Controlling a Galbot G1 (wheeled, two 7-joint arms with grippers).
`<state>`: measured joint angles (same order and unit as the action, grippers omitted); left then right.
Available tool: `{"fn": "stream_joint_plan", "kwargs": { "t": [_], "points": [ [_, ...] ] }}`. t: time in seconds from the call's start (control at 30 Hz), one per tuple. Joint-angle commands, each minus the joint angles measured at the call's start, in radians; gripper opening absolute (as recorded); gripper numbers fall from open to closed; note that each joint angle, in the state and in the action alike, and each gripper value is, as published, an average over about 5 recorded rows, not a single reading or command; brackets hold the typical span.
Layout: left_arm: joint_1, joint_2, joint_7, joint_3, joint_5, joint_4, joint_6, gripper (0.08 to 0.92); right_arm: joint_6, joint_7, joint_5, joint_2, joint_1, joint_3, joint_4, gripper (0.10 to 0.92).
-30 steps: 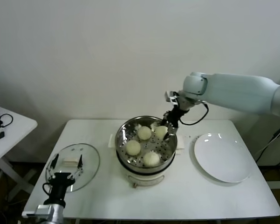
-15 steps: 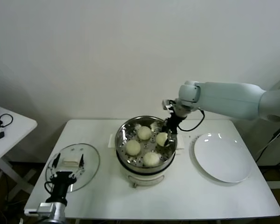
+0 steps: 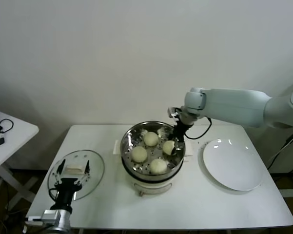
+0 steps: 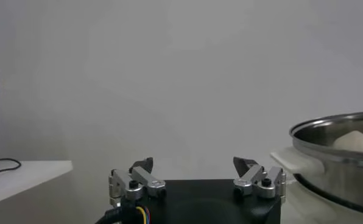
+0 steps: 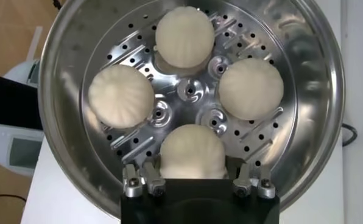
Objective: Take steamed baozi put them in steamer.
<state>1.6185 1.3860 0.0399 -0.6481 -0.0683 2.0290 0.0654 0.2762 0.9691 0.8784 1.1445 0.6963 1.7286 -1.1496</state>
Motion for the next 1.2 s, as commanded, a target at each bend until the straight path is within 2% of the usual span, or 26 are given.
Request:
{"fn": "stream_joint_plan", "kwargs": {
  "t": [0.03,0.23,0.43,0.67,1.03,1.2],
  "points": [
    [-0.003,0.000,0.000,-0.003,0.000,-0.001,0.000,0.823,-0.001,-0.003,-0.006,0.001,-0.009,0.004,-0.002,0.695],
    [-0.007,0.003,0.000,0.001,0.001,0.003,-0.004,0.823,-0.007,-0.010,-0.008,0.001,-0.012,-0.001,-0.007,0.704],
    [-0.010,0.006,0.001,0.007,0.005,0.006,-0.007,0.823,-0.012,0.003,0.000,0.001,0.000,-0.019,0.001,0.809],
    [-0.013,0.004,0.001,0.007,0.005,0.003,-0.007,0.823,-0.018,0.017,0.038,-0.035,0.036,-0.062,-0.017,0.823],
    [-0.031,0.001,0.003,0.007,0.006,-0.003,-0.017,0.823,-0.007,-0.019,0.004,-0.223,0.066,-0.216,-0.141,0.823],
    [-0.041,0.016,0.002,0.009,0.022,-0.015,-0.016,0.823,-0.003,-0.120,-0.023,-0.352,-0.025,-0.366,-0.200,0.823]
  ]
}}
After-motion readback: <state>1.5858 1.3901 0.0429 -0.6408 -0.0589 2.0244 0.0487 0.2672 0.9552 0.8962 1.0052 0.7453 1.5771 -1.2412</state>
